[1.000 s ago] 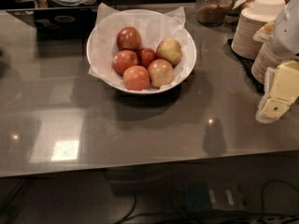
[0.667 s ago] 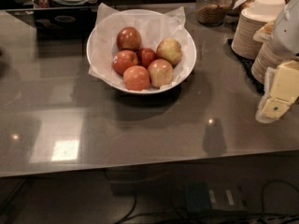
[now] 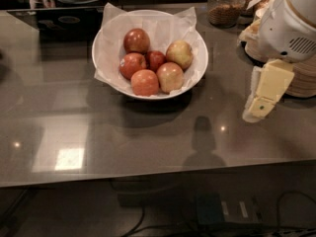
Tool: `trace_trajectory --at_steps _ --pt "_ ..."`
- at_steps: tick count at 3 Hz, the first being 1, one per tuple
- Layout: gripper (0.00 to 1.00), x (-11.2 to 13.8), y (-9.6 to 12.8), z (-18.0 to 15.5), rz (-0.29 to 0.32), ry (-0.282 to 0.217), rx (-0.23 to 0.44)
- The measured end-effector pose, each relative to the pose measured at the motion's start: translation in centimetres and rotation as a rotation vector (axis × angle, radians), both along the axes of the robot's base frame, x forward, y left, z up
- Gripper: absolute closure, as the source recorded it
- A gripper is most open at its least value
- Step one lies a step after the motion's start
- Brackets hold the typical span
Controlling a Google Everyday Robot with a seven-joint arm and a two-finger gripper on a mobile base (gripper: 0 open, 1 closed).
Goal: Pick apple from white bowl
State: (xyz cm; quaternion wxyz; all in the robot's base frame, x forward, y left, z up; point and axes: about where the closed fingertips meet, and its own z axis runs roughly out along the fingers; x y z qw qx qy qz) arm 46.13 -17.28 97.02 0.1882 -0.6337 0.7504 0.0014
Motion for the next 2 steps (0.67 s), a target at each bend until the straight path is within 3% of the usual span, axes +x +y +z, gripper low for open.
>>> trace_trajectory --at_steps 2 --pt "0.00 3.4 7.9 1.0 0.199 -0.040 0.230"
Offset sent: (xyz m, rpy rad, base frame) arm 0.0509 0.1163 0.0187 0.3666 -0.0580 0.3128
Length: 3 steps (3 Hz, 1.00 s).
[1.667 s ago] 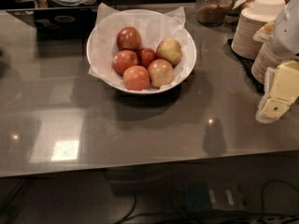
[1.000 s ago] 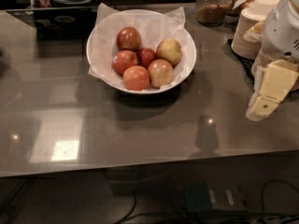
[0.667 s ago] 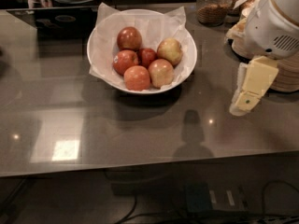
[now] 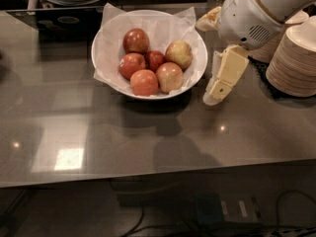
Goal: Pick apple from white bowl
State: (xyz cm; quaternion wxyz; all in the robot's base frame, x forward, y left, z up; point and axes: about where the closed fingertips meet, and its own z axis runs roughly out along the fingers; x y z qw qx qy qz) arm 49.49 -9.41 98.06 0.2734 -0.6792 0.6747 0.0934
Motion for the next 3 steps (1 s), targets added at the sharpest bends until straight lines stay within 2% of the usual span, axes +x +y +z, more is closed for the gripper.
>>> trace_trajectory --at_steps 1,3 --pt "0.00 0.0 0.0 0.0 0.000 0.000 0.000" --pt "0.00 2.9 3.2 -1.4 0.062 -0.024 0.052"
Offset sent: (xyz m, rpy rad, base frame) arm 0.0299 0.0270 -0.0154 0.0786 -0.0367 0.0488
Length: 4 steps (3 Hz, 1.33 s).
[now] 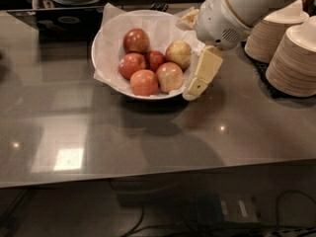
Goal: Pick apple from white bowl
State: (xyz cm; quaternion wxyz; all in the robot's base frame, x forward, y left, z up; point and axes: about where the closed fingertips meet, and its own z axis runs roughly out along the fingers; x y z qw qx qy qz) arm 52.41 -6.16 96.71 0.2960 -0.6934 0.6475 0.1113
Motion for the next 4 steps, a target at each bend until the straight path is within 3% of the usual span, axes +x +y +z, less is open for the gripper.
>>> trace_trajectory --at_steps 1,4 --pt "0.14 1.2 1.3 -0.5 0.022 -0.008 0.012" --pt "0.29 3.3 3.9 -1.6 0.087 -0.045 0.024"
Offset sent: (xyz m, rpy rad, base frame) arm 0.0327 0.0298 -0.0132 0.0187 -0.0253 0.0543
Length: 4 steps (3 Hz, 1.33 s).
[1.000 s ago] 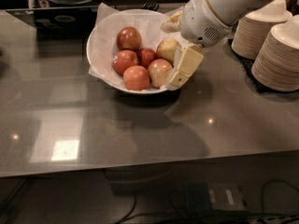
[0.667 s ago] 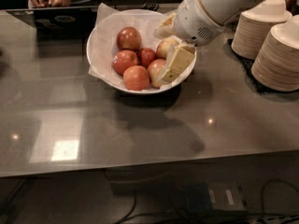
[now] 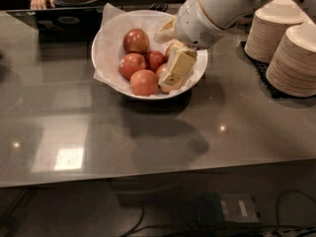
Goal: Pick apple from white bowl
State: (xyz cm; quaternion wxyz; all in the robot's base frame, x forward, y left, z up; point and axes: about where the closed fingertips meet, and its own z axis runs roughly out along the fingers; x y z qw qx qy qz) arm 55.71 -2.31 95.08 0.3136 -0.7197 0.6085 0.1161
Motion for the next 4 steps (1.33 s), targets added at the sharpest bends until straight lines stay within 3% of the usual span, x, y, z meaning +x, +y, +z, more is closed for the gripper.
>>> trace_trajectory --at_steps 2,4 --pt "0.32 1.3 2.0 -1.5 0.064 -0.014 0.012" --pt "0.33 1.9 3.1 -3.6 0.104 0.016 0.013"
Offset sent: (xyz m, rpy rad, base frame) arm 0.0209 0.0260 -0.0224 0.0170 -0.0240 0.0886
